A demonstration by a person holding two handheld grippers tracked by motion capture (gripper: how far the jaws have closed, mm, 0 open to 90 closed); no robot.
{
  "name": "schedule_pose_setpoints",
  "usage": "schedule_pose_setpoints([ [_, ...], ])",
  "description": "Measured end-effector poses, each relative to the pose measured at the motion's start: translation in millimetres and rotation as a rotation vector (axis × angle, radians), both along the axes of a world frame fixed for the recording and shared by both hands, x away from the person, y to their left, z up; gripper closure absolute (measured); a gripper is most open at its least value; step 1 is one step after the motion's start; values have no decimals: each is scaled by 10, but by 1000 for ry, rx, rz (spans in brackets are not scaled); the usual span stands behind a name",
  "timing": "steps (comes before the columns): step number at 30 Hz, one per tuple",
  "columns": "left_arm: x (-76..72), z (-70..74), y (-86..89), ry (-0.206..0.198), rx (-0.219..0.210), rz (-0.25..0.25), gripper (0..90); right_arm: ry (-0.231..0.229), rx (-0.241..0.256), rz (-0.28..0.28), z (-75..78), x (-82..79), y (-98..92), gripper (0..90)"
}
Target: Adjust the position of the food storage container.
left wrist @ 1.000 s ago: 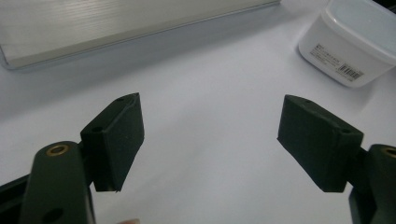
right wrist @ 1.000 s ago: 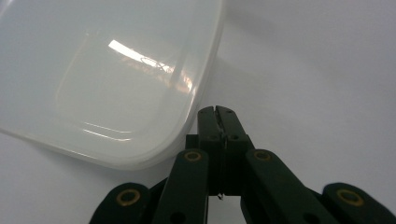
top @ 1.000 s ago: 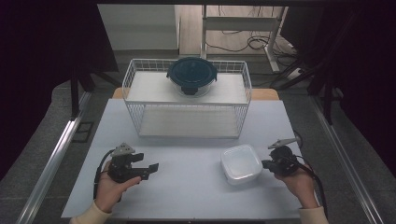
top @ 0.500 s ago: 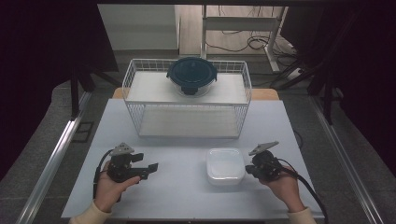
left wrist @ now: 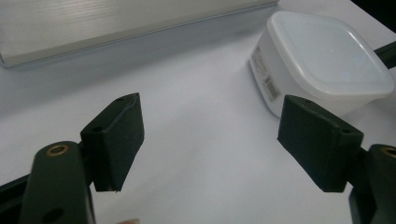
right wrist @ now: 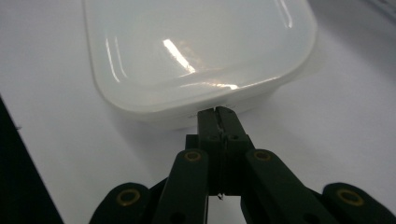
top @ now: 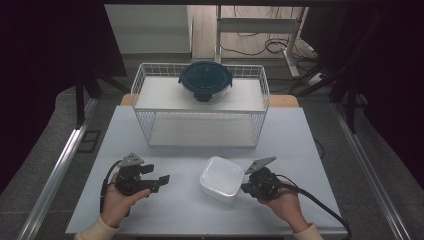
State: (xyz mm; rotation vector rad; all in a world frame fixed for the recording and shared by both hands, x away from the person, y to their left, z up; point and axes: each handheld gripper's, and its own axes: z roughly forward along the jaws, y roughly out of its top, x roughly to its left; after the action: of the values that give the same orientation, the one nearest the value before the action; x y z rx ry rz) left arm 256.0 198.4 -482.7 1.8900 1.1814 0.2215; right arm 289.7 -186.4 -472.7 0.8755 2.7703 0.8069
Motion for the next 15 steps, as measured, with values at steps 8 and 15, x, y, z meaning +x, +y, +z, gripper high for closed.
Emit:
schedule_pose_setpoints([
  [8, 9, -16, -7, 5, 5, -1, 221, -26, 31, 35, -15, -85, 237, 894],
  [15, 13, -19, 5, 8, 5, 2, 221, -14, 42, 51, 3, -98, 247, 894],
])
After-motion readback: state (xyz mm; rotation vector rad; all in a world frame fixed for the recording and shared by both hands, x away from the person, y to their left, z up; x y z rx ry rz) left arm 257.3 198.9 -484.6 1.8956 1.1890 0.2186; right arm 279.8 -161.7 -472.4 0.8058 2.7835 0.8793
